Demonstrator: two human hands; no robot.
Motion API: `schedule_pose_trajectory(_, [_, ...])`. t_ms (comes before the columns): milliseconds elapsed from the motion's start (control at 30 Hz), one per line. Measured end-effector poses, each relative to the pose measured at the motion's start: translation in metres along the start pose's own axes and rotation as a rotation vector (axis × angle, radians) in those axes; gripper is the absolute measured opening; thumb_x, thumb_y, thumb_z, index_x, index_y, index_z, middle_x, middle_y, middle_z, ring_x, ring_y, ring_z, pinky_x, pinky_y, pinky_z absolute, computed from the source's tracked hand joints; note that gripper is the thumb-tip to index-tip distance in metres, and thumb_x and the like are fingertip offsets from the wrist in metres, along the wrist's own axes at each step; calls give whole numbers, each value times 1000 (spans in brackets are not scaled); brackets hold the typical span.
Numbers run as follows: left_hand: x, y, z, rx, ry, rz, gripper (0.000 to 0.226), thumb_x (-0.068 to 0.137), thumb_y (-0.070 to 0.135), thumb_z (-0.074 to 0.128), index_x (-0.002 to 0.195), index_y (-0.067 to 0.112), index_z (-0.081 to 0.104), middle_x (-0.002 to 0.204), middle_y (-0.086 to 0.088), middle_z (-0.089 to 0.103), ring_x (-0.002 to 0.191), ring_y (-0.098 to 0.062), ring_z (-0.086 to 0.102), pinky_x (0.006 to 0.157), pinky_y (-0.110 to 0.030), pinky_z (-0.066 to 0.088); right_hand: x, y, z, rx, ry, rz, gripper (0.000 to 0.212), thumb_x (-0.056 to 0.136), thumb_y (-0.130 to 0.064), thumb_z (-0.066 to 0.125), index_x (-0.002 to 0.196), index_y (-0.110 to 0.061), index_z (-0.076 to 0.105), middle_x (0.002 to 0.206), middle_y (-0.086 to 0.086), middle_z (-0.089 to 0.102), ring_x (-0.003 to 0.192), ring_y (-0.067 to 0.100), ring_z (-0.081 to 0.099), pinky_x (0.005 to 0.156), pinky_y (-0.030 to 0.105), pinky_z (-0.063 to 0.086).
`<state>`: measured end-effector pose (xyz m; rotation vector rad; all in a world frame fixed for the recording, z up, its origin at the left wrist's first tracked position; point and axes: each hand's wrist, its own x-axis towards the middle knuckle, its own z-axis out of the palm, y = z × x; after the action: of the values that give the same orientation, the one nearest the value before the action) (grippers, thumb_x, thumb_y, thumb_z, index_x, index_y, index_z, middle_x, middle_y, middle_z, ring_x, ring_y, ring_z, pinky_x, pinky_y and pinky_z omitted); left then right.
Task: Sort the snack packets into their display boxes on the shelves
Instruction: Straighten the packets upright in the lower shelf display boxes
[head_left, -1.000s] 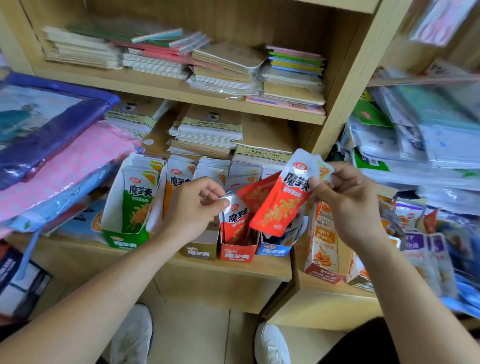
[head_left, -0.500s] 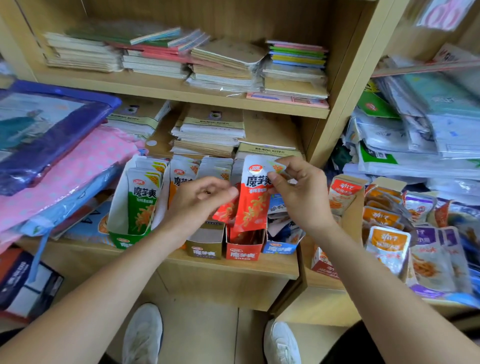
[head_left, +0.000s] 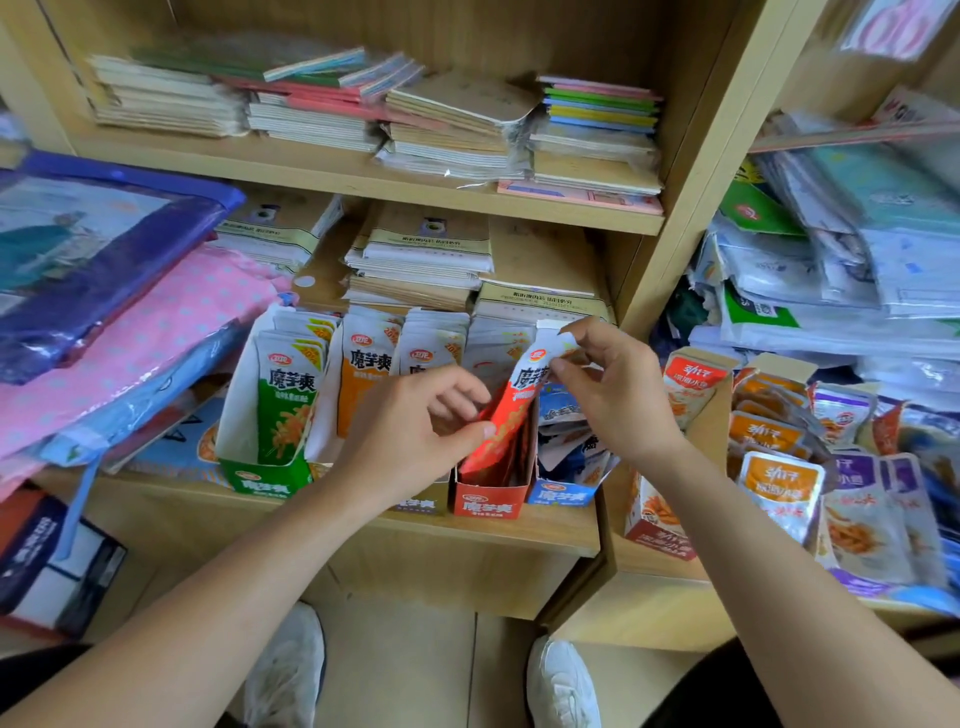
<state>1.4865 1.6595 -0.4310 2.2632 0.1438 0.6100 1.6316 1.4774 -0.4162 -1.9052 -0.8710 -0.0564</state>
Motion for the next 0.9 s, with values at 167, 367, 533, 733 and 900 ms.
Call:
schedule_pose_trajectory(167, [2,-5,4,-42,-39,-31,9,81,25,80,88,30,79,77,17,74,72,-3,70,68,-34,60,0,1,-5,-92,-42,-31,7,92,-5,69,95,-10,68,88,-7,70,86,6,68,76,34,59])
schedule_pose_trajectory(367, [0,5,6,-131,6,3,45,75,37,87,117,30,71,89,22,71,74,-8,71,65,-27,58,-2,-3,2,-237,-121,-150,12,89,-7,73,100,-11,70,87,-6,68,83,10,66,76,28,55])
schedule_pose_trajectory(533, [1,7,12,-44,67,80,34,79,25,86,111,24,73,84,23,69,70,-4,69,62,-27,58,-3,-5,1,-213,-44,-181,15,91,-7,71,105,-11,75,96,0,75,87,4,65,76,11,52])
schedule_pose_trajectory(733, [3,9,11,18,127,94,22,83,21,82,103,27,75,74,14,66,63,-7,64,58,-21,48,-4,-8,3,-193,-193,-289,18,89,0,70,102,-11,77,103,-1,72,96,7,65,81,21,54])
schedule_pose_trajectory(900, [3,5,12,319,90,55,30,78,32,83,66,32,55,59,18,42,54,-2,45,48,-23,35,-6,-7,13,-215,-279,-256,31,86,0,74,111,-18,75,107,-2,58,94,12,62,82,22,54])
